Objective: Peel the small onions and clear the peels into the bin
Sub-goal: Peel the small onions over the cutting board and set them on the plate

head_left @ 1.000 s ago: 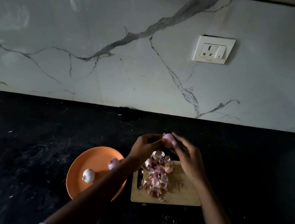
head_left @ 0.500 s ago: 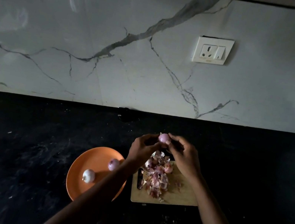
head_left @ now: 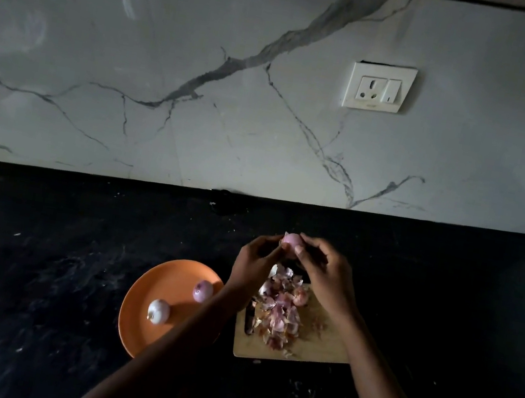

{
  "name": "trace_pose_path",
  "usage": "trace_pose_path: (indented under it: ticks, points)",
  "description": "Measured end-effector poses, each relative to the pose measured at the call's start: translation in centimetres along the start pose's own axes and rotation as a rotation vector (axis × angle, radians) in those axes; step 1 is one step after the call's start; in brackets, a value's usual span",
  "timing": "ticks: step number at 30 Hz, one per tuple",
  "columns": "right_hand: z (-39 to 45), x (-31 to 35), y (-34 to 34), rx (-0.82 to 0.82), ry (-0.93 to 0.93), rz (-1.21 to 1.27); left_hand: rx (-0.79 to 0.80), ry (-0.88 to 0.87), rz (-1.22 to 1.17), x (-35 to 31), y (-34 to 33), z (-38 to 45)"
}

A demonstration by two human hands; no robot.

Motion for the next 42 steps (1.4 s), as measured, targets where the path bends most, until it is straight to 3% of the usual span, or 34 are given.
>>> trace_pose_path:
  ticks: [11, 18, 25, 31, 37, 42]
  points:
    - [-0.1, 0.3, -0.4, -0.021, 0.006, 0.006, -0.146, -0.042, 0.16, 0.7, 0.3, 0.2]
    - [0.0, -0.6, 0.4, -0.087, -0.051, 0.069, -0.058, 0.028, -0.155, 0.1, -0.2, -0.2]
    - [0.2, -1.1, 0.2, -0.135, -0.09, 0.115, -0.11, 0.002, -0.176, -0.2, -0.9, -0.6]
    - [-0.1, -0.3, 0.1, -0.14, -0.09, 0.073, -0.203, -0.009, -0.008, -0.2, -1.2, -0.6]
    - [-0.1, -0.1, -0.2, -0.142, -0.067, 0.043, -0.41, -0.042, 0.149, -0.8, -0.3, -0.9]
    - [-0.1, 0.3, -0.1, -0.155, -0.034, 0.038, -0.376, -0.025, 0.131, -0.3, 0.0, -0.4]
Point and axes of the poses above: each hand's wrist, its own z-axis towards the middle knuckle, its own y-axis out of the back of the hand, x = y × z, the point moved 5 cm from there along z, towards the middle knuckle, and after that the axes turned 13 degrees about z, right-handed, at the moved point
